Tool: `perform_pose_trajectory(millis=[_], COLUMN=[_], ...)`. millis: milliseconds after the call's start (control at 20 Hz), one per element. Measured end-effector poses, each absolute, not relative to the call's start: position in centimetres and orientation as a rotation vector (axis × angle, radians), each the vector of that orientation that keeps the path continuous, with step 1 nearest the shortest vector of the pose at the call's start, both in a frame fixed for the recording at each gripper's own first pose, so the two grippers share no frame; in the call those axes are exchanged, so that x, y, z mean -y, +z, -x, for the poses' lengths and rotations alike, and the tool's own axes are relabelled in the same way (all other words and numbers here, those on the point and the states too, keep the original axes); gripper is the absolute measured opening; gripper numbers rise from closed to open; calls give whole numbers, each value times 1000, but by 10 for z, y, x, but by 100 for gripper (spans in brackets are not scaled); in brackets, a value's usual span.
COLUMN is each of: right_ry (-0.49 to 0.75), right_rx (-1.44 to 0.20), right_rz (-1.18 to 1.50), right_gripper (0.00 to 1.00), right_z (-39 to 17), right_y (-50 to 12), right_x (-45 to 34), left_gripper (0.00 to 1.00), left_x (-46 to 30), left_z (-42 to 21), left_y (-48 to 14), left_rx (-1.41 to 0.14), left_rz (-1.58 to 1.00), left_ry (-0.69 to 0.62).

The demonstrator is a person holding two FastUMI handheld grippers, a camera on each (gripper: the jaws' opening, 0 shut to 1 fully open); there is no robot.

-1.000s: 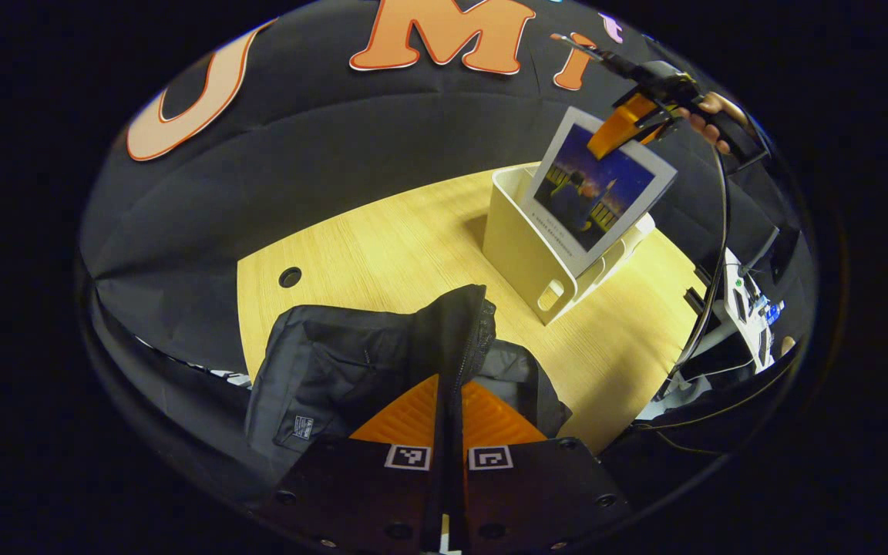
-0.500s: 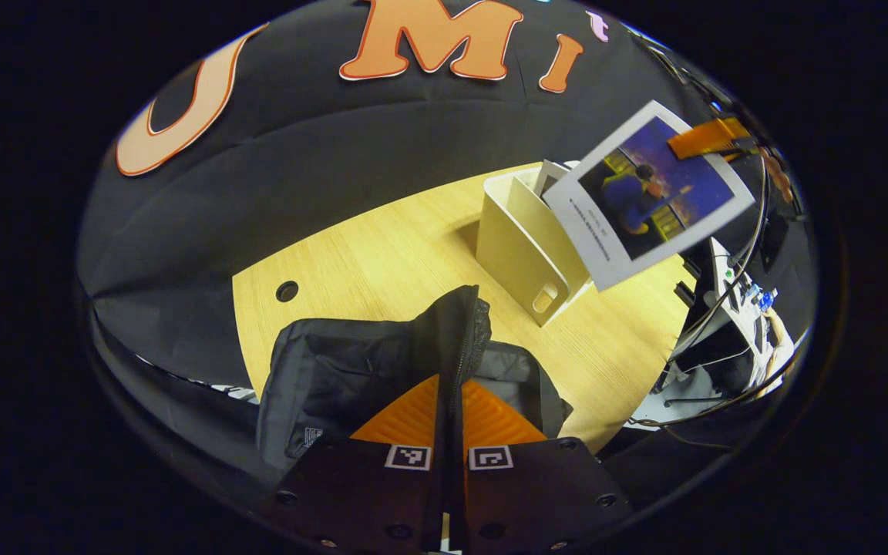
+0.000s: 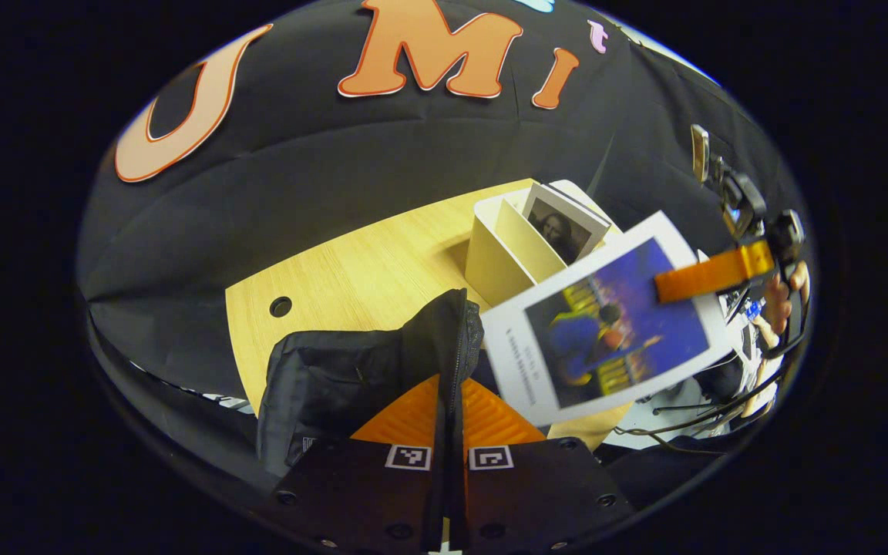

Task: Open the schoolbag, grab two books from the bookshelf and put them into the schoolbag.

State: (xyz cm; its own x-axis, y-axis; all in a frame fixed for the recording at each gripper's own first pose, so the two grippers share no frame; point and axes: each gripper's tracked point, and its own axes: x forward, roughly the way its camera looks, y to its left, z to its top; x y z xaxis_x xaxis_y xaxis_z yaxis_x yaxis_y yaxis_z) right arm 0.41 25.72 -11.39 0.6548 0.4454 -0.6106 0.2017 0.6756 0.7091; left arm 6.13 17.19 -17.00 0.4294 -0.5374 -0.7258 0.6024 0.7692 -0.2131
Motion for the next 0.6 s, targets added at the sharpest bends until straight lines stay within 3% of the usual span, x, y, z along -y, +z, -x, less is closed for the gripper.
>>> perform_pose_trajectory(millis=[600], right_ry=[275], right_rx=[-885], right_rz=[-969], right_gripper=[28], right_z=[-70], right_y=[-224], right_x=[-389], left_gripper=[4], left_x=[-151], left_z=[-45], left_y=[-165], left_rx=[-865], left_rz=[-1], left_ry=[-730])
